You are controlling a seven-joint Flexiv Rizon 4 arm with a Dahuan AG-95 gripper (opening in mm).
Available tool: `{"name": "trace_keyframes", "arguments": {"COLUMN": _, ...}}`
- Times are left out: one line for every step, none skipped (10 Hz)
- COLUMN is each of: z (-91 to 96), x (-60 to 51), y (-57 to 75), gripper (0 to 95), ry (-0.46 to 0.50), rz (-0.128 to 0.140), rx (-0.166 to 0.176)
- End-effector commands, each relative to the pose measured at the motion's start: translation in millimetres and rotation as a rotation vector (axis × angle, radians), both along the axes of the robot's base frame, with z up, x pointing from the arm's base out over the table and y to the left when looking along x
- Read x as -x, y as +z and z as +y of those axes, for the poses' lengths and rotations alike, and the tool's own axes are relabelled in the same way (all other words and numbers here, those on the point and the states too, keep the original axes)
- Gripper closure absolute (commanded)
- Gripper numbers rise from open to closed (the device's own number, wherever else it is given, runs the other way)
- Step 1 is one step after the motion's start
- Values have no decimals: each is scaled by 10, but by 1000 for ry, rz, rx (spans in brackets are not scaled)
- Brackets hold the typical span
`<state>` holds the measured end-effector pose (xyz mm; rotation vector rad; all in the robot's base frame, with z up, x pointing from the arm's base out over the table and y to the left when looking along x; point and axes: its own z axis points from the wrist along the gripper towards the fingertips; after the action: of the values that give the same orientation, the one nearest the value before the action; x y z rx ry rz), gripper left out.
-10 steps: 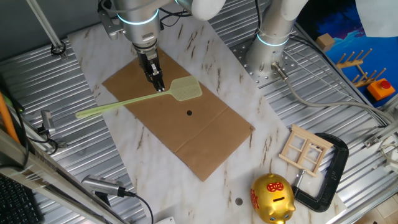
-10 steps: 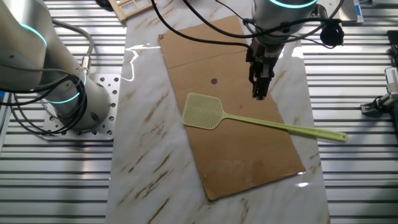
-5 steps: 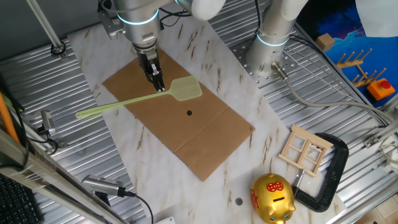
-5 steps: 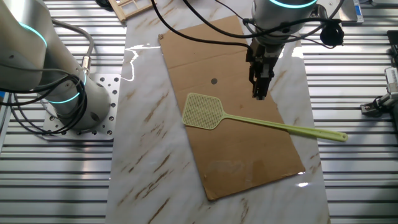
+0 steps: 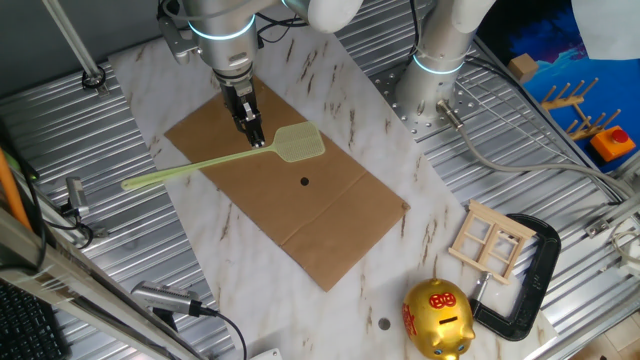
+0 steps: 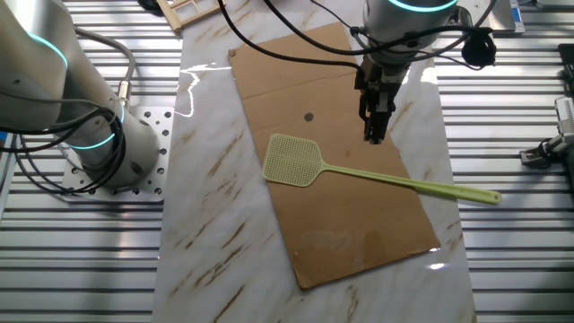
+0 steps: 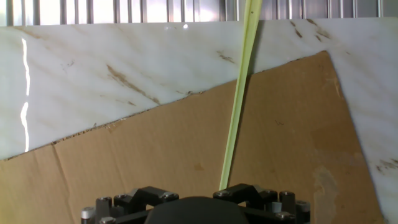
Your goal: Swat with a flyswatter
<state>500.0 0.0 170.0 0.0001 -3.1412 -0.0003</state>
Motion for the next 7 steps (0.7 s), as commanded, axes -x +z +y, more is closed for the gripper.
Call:
{"name": "trace_keyframes", "arguments": {"z": 0, "x": 0, "y": 0, "gripper": 950, "ry": 158, "rz": -23, "rx": -15}}
{"name": "trace_keyframes", "arguments": {"z": 0, "x": 0, "y": 0, "gripper": 950, "ry": 156, "rz": -22, "rx": -8}}
{"name": "trace_keyframes", "arguments": {"z": 0, "x": 0, "y": 0, "gripper": 950, "ry": 155, "rz": -22, "rx": -7}}
{"name": "trace_keyframes", "arguments": {"z": 0, "x": 0, "y": 0, "gripper": 950, "ry": 145, "rz": -22, "rx": -8}}
{"name": "trace_keyframes", "arguments": {"z": 0, "x": 0, "y": 0, "gripper": 950, "ry": 145, "rz": -20, "rx": -8}}
{"name": "trace_keyframes", "arguments": {"z": 0, "x": 0, "y": 0, "gripper": 950, "ry": 145, "rz": -20, "rx": -9}}
{"name": "trace_keyframes", "arguments": {"z": 0, "x": 0, "y": 0, "gripper": 950, "ry": 145, "rz": -20, "rx": -8}}
